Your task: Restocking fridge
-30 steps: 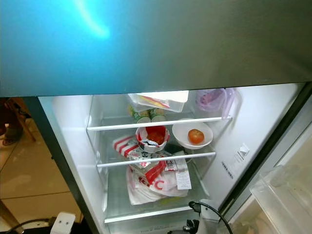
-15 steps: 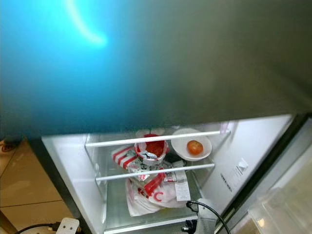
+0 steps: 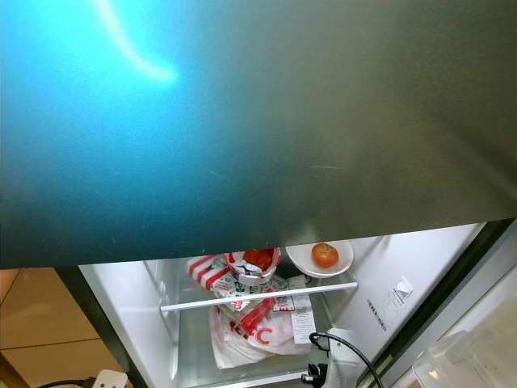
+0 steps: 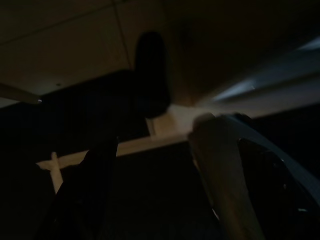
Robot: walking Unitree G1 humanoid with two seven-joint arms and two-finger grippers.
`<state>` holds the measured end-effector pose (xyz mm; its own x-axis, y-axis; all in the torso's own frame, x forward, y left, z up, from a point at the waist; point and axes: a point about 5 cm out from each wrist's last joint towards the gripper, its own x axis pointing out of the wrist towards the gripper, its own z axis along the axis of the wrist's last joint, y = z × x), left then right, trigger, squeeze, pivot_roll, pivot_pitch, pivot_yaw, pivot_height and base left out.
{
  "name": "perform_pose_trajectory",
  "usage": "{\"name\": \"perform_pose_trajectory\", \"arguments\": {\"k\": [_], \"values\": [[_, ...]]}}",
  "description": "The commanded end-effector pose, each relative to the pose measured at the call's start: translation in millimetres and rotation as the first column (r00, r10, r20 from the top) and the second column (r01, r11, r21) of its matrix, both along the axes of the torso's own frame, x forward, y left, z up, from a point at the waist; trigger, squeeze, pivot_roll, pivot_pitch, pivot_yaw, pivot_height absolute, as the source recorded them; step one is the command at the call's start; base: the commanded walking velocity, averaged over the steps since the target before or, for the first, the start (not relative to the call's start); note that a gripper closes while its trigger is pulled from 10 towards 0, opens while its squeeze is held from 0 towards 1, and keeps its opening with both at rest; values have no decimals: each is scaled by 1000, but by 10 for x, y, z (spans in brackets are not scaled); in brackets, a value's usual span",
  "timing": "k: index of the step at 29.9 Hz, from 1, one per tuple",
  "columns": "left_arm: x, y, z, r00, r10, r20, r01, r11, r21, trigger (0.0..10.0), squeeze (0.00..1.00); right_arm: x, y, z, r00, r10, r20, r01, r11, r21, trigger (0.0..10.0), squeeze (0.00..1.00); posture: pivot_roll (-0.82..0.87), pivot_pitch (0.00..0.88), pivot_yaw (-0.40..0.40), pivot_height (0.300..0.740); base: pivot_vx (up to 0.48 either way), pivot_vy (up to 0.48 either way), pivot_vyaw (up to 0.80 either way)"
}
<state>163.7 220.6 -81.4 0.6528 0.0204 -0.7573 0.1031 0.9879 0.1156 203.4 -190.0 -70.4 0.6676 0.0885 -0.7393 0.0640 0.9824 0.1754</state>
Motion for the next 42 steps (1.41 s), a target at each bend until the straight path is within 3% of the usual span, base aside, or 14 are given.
{"name": "perform_pose_trajectory", "arguments": {"k": [1, 5, 7, 13, 18, 26, 32, 42], "values": [[14, 69, 25, 999, 40, 22, -40, 999, 12, 10000, 0, -26, -22, -10, 1000, -7, -3, 7, 1000, -2, 10000, 0, 22, 3, -18, 634, 0, 0, 0], [-36, 164, 17, 979, 200, 30, -201, 979, 26, 10000, 0, -103, -56, -51, 999, 10, -46, -11, 1000, -15, 10000, 0, 37, 12, -24, 634, 0, 0, 0], [-52, 168, 9, 975, 220, 24, -221, 975, 16, 10000, 0, -113, -63, -56, 999, 12, -50, -13, 1000, -16, 10000, 0, 37, 12, -24, 634, 0, 0, 0], [-324, 242, -76, 943, 332, -20, -331, 943, 43, 10000, 0, -140, -111, -62, 998, 18, -63, -20, 999, -28, 10000, 0, 50, 30, -36, 634, 0, 0, 0], [-336, 251, -71, 947, 320, -9, -319, 946, 54, 10000, 0, -108, -126, -40, 999, 0, -43, 0, 1000, -14, 10000, 0, 52, 32, -41, 634, 0, 0, 0], [-220, 276, -17, 958, 283, 33, -285, 955, 86, 10000, 0, -57, -83, -17, 1000, 4, -22, -3, 1000, 11, 10000, 0, 56, 27, -42, 634, 0, 0, 0], [-269, 213, -40, 965, 261, 39, -263, 961, 83, 10000, 0, -54, -71, -14, 1000, 0, -12, 0, 1000, 22, 10000, 0, 56, 15, -34, 634, 0, 0, 0], [-309, 337, -23, 968, 251, 22, -252, 963, 99, 10000, 0, -95, -76, -40, 999, -1, -35, 1, 1000, 0, 10000, 0, 51, 10, -26, 659, 0, 0, 0]]}}
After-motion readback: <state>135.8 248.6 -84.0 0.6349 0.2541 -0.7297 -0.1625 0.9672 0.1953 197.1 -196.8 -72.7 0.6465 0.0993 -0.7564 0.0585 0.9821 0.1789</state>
